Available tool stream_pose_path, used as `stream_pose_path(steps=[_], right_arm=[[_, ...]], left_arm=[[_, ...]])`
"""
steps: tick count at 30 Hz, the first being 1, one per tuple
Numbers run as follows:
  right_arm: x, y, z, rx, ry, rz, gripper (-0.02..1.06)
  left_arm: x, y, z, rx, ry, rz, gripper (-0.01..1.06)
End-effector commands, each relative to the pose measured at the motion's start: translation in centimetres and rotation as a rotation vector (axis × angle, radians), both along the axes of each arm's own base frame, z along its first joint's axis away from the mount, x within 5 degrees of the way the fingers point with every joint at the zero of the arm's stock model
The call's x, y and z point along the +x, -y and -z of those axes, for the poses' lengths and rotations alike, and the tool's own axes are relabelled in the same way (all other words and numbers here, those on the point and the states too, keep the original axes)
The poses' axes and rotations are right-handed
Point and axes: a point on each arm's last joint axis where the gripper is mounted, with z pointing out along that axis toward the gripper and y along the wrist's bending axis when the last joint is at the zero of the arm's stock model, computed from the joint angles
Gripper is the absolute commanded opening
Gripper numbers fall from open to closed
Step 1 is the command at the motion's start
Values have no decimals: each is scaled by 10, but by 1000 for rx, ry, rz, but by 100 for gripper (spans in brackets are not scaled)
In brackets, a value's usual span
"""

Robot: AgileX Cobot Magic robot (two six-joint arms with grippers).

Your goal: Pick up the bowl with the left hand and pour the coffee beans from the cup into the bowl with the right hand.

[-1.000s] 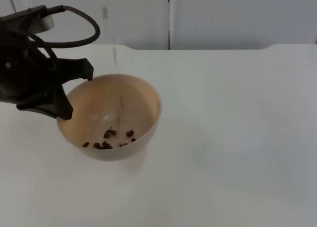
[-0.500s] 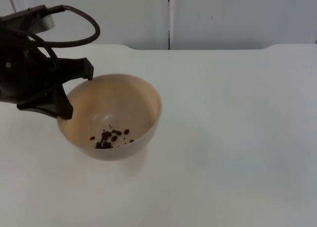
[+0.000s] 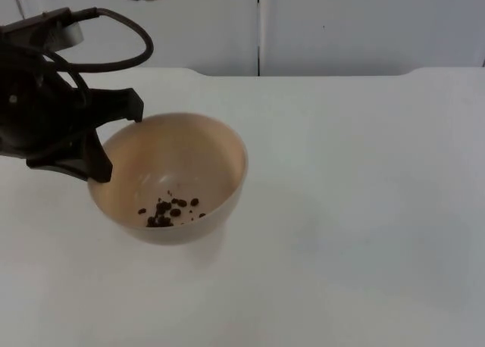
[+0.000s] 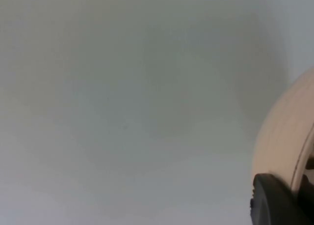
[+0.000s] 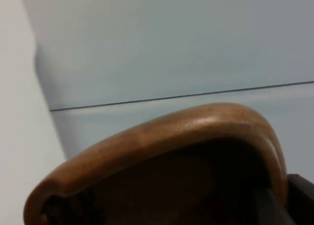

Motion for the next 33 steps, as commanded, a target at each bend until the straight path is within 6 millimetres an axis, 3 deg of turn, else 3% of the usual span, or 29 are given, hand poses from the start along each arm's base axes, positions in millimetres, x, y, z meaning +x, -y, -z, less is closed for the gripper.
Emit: stream_pose_path(steps=[1,12,20,33], right_arm=[[2,6,-7,6,-15,12,0],[5,9,-3,-2,-70,15,0],[19,22,0,55,-187,56,0],[25,36,-10,136,-267,78,0]], left_arm=[[0,-1,-3,-13,9,-15,0],[1,-1,-3,-13,20,-20,0],[2,-1,-3,-15,24,-23,0],[2,0,-4,-19,26,-28,0]])
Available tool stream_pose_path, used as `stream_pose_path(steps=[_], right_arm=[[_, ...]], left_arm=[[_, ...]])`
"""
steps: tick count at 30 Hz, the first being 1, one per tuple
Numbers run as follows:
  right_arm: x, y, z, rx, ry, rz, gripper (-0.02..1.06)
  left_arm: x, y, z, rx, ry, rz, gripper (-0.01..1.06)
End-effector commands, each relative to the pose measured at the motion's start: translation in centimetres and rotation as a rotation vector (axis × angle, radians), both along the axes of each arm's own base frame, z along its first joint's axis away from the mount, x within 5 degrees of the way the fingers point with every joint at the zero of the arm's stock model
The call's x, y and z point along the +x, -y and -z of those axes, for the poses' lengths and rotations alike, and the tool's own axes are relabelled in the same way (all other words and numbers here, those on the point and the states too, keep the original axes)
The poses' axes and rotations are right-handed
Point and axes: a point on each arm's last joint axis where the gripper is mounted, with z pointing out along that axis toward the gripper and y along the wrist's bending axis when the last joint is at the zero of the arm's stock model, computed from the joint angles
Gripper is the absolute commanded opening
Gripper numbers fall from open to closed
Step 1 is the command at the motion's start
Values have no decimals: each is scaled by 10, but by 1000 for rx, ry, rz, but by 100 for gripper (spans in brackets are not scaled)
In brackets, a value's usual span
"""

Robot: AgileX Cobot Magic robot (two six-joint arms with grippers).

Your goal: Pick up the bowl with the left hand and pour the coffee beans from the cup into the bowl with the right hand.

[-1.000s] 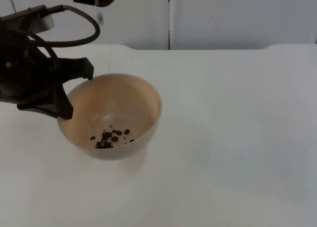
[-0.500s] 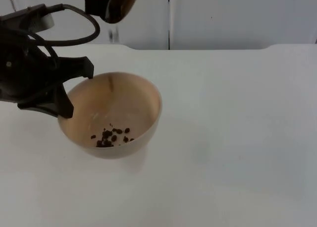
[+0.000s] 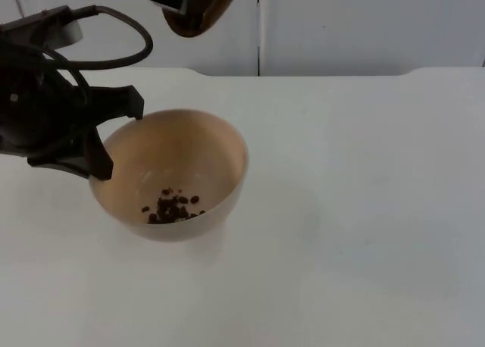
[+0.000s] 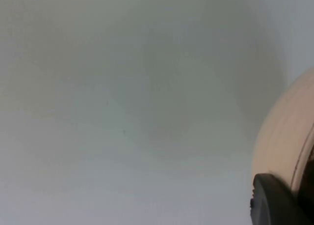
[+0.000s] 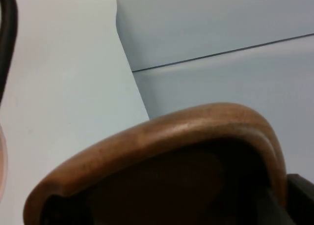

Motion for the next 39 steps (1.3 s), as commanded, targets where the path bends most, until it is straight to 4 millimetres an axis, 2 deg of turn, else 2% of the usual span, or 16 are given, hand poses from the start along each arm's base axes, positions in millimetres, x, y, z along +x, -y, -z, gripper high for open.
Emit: stream_pose_path(steps=[1,12,16,21,22,26,32,39], right_arm=[[-1,3,-7,16,3,2,0],[1,7,-2,33,-93,-6,0],[14,18,1,84,-176,30,0],[42,41,15,232,-403,93,0],[42,41,15,232,-403,93,0],[62,58,22,395,-577,123,0],[82,81,24,465,-637,199,0],[95,98,24,490,-644,246,0]], left_arm=[[1,-1,-3,-14,18,-20,0],[1,-1,-3,-14,18,-20,0],[1,-1,-3,-14,18,-20,0],[1,-1,-3,-14,18,-20,0],[1,-1,-3,-14,18,-20,0],[1,-1,-3,-14,18,-20,0],[1,-1,-3,-12,18,-18,0],[1,-1,-3,-7,17,-14,0]])
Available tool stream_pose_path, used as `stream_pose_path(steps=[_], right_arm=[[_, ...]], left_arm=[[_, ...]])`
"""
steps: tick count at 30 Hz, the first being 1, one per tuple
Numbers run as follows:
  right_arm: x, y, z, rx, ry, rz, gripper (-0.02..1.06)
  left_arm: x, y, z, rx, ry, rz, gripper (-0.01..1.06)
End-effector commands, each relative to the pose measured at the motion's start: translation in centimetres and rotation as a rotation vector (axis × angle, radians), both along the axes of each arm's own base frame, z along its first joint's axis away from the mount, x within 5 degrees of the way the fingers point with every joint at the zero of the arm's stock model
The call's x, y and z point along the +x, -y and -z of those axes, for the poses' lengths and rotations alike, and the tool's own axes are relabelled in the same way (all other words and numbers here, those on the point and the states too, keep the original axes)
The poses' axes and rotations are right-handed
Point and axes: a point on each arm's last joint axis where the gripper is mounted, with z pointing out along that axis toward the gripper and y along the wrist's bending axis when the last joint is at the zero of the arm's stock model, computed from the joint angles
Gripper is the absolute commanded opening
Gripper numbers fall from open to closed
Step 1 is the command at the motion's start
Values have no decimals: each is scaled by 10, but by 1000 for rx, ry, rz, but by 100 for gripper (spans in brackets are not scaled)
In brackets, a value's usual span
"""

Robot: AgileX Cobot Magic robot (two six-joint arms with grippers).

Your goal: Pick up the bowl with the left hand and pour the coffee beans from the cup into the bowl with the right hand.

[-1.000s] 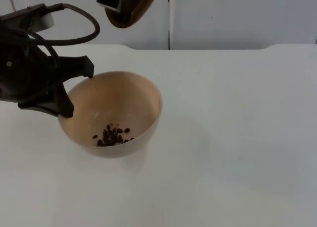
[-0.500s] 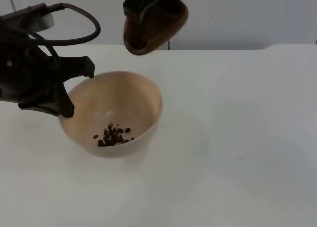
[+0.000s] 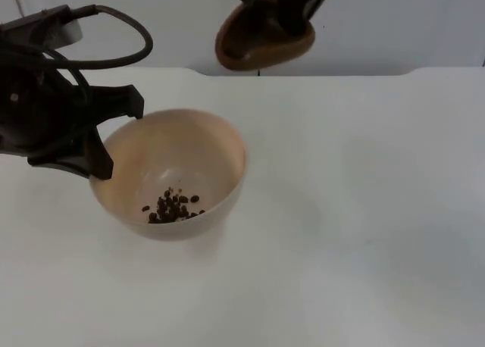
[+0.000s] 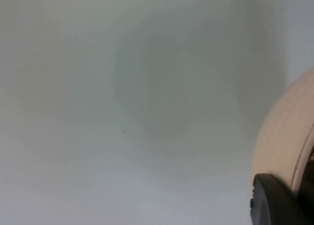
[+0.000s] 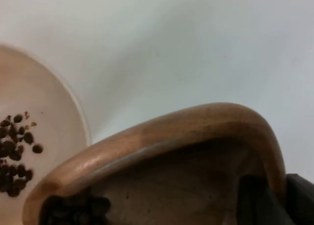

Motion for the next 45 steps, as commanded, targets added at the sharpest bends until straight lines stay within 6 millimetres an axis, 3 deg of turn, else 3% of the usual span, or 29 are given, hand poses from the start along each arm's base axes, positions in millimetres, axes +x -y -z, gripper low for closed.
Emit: stream_pose_path(steps=[1,6,9,19,28,33,38,45], right_arm=[[4,9,-6,19,4,20,0],[16,25,-6,27,-1,79,0],[24,39,5,15,-28,123,0],[34,78,82,-27,-133,254,0],[17,102,151,-33,-198,316,0],[7,118,178,-20,-215,361,0],[-5,127,199,0,-224,392,0],[-11,129,207,18,-220,402,0]], left_arm=[[1,-1,-3,-5,13,-11,0],[1,-2,-3,6,25,-6,0],[2,-3,-3,23,35,1,0],[4,-4,1,35,38,-14,0],[10,-3,30,53,-36,-23,0],[12,-4,40,62,-49,-29,0],[14,-4,47,66,-60,-33,0],[14,-4,58,74,-89,-33,0]])
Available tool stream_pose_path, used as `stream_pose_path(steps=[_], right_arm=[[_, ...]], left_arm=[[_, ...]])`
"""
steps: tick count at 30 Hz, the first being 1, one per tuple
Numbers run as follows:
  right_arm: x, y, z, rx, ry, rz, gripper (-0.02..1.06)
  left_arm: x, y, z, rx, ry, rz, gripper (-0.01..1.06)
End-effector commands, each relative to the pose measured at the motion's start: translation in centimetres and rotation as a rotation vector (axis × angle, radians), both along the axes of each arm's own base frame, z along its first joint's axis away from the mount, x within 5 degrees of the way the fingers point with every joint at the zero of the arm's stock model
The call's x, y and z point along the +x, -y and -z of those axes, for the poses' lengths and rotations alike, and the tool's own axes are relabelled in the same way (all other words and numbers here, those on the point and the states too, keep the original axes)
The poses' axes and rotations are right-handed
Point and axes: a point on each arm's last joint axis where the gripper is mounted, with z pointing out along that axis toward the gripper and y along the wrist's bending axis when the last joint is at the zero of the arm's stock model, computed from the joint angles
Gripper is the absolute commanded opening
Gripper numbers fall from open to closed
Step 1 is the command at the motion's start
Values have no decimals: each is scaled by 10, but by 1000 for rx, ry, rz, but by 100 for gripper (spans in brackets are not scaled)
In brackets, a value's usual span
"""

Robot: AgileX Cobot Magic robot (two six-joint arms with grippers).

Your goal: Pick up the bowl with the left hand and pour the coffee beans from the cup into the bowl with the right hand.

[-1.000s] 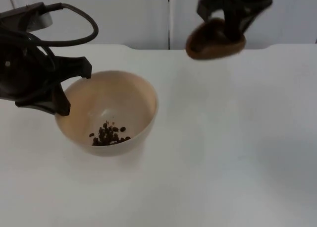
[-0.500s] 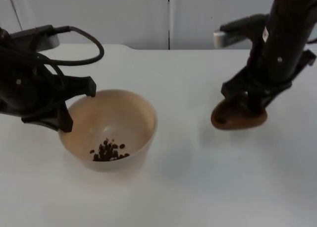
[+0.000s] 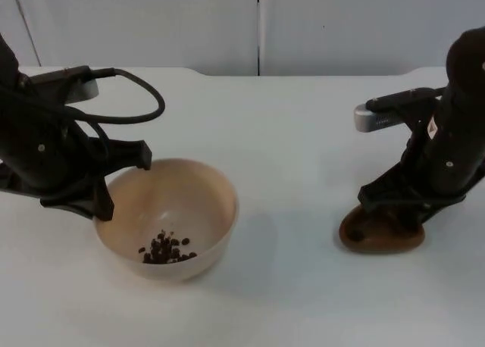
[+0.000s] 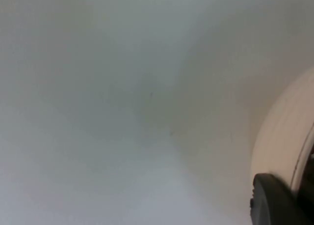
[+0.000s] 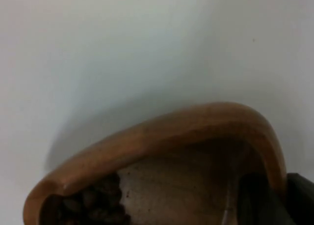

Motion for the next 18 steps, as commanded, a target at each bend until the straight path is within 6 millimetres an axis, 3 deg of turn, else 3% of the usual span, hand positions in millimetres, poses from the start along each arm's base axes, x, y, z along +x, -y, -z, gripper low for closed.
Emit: stream_pose_path(steps=[1,18], right_arm=[[2,1,-2,14,20,14,0],[1,2,9,3,-9,27,0]], left_arm=[[1,-1,3,-2,-2,-17,0],[-2,-1,6,-3,-39,-10,0]])
